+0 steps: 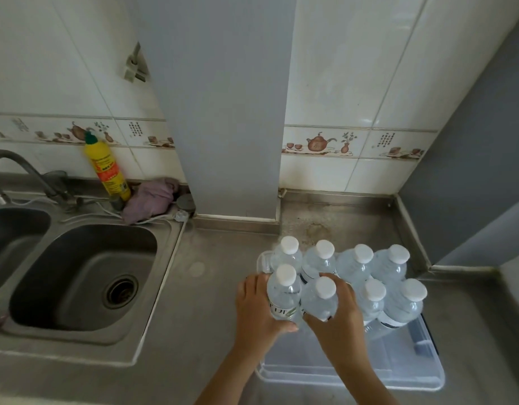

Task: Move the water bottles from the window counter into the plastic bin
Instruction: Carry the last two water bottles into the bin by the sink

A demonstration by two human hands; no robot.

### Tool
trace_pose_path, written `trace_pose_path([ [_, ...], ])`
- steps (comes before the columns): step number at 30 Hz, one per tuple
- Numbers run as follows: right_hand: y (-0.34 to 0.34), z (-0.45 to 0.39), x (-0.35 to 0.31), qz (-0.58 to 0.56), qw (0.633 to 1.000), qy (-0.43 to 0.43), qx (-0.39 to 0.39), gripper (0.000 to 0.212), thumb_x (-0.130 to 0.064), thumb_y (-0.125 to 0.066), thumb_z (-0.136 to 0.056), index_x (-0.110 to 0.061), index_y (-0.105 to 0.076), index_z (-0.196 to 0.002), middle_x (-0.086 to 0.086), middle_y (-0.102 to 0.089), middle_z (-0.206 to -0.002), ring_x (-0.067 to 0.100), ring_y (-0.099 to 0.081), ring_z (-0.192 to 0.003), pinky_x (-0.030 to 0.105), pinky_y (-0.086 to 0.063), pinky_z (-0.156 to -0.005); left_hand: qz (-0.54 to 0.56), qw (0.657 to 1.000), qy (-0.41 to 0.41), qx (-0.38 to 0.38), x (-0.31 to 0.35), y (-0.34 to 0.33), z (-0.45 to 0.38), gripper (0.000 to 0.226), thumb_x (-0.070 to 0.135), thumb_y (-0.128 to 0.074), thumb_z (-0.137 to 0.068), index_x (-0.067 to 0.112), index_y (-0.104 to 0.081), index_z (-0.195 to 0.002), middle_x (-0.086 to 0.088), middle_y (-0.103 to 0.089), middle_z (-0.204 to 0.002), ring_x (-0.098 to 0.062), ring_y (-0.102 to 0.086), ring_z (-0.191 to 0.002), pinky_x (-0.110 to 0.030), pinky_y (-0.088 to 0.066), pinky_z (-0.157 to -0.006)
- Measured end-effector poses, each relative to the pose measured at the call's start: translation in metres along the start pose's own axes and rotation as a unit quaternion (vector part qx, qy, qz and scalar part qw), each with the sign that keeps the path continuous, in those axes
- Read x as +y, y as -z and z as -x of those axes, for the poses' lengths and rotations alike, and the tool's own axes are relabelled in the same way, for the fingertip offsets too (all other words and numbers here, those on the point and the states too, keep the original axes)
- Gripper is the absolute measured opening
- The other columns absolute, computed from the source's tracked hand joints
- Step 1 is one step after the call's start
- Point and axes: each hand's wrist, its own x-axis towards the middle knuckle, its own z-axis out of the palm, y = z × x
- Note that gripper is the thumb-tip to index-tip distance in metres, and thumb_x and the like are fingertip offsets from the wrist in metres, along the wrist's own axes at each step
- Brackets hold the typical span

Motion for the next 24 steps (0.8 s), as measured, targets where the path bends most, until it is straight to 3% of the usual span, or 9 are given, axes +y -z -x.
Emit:
trace_pose_path([
  [4,0.004,0.003,-0.003,-0.018,1.0,-0.014,0.007,0.08,0.0,-0.088,-0.059,-0.028,-0.049,-0.123,-0.001,-0.056,-0.119,0.015,-0.053,-0.109,0.029,-0.051,-0.088,-0.004,1.0,-0.018,-0.001,-0.001,0.002,0.003,0.098,0.058,-0.083,-0.042,0.024,-0.046,-0.127,0.017,-0.041,-0.121,-0.005,-0.033,-0.111,-0.026,-0.033,-0.097],
  [6,0.008,0.003,-0.005,-0.016,1.0,-0.012,0.004,0.082,0.0,-0.088,-0.058,-0.027,-0.049,-0.126,-0.004,-0.052,-0.124,0.016,-0.052,-0.114,0.037,-0.055,-0.088,0.004,1.0,-0.02,-0.002,-0.002,0.005,0.004,0.095,0.06,-0.081,-0.044,0.025,-0.047,-0.126,0.017,-0.043,-0.121,-0.006,-0.038,-0.113,-0.026,-0.034,-0.097],
  [9,0.012,0.005,-0.008,0.0,1.0,0.001,-0.001,0.082,-0.001,-0.088,-0.06,-0.026,-0.05,-0.128,-0.007,-0.05,-0.128,0.013,-0.051,-0.115,0.035,-0.055,-0.088,0.016,1.0,-0.019,0.004,-0.002,0.005,0.009,0.093,0.054,-0.083,-0.045,0.023,-0.048,-0.125,0.013,-0.047,-0.122,-0.013,-0.044,-0.116,-0.025,-0.033,-0.095],
  [13,0.019,0.009,-0.013,0.038,0.999,0.027,0.001,0.077,-0.004,-0.086,-0.064,-0.025,-0.05,-0.129,-0.009,-0.048,-0.127,0.009,-0.05,-0.109,0.03,-0.054,-0.087,0.04,0.999,0.001,-0.012,0.001,0.001,0.015,0.103,0.038,-0.091,-0.054,0.023,-0.036,-0.14,0.007,-0.039,-0.143,-0.014,-0.036,-0.132,-0.022,-0.031,-0.099],
  [17,0.026,0.011,-0.012,0.099,0.994,0.049,-0.011,0.074,-0.011,-0.086,-0.066,-0.022,-0.05,-0.13,0.0,-0.054,-0.131,0.006,-0.052,-0.103,0.001,-0.037,-0.082,0.071,0.997,0.005,-0.024,0.0,-0.001,0.015,0.105,0.03,-0.092,-0.056,0.027,-0.033,-0.142,0.007,-0.042,-0.14,-0.012,-0.043,-0.128,-0.022,-0.039,-0.095],
  [19,0.029,0.012,-0.013,0.128,0.99,0.062,-0.016,0.071,-0.013,-0.086,-0.068,-0.022,-0.051,-0.129,-0.001,-0.056,-0.13,0.004,-0.052,-0.099,-0.006,-0.03,-0.074,0.075,0.997,0.007,-0.024,-0.001,-0.001,0.014,0.105,0.03,-0.092,-0.054,0.026,-0.035,-0.142,0.006,-0.044,-0.138,-0.013,-0.046,-0.126,-0.027,-0.045,-0.098],
  [21,0.032,0.014,-0.015,0.143,0.986,0.078,-0.021,0.067,-0.012,-0.084,-0.07,-0.023,-0.052,-0.128,-0.001,-0.056,-0.13,0.008,-0.057,-0.099,0.002,-0.04,-0.076,0.073,0.997,0.002,-0.022,-0.002,-0.002,0.013,0.105,0.031,-0.092,-0.053,0.025,-0.036,-0.142,0.005,-0.046,-0.137,-0.015,-0.047,-0.126,-0.032,-0.047,-0.099],
  [24,0.037,0.016,-0.019,0.155,0.982,0.108,-0.022,0.059,-0.01,-0.079,-0.074,-0.022,-0.054,-0.126,-0.002,-0.055,-0.13,0.019,-0.063,-0.102,0.028,-0.057,-0.072,0.044,0.998,-0.014,-0.029,0.003,0.005,0.014,0.102,0.034,-0.091,-0.055,0.021,-0.038,-0.141,0.002,-0.047,-0.136,-0.018,-0.048,-0.125,-0.029,-0.045,-0.094],
])
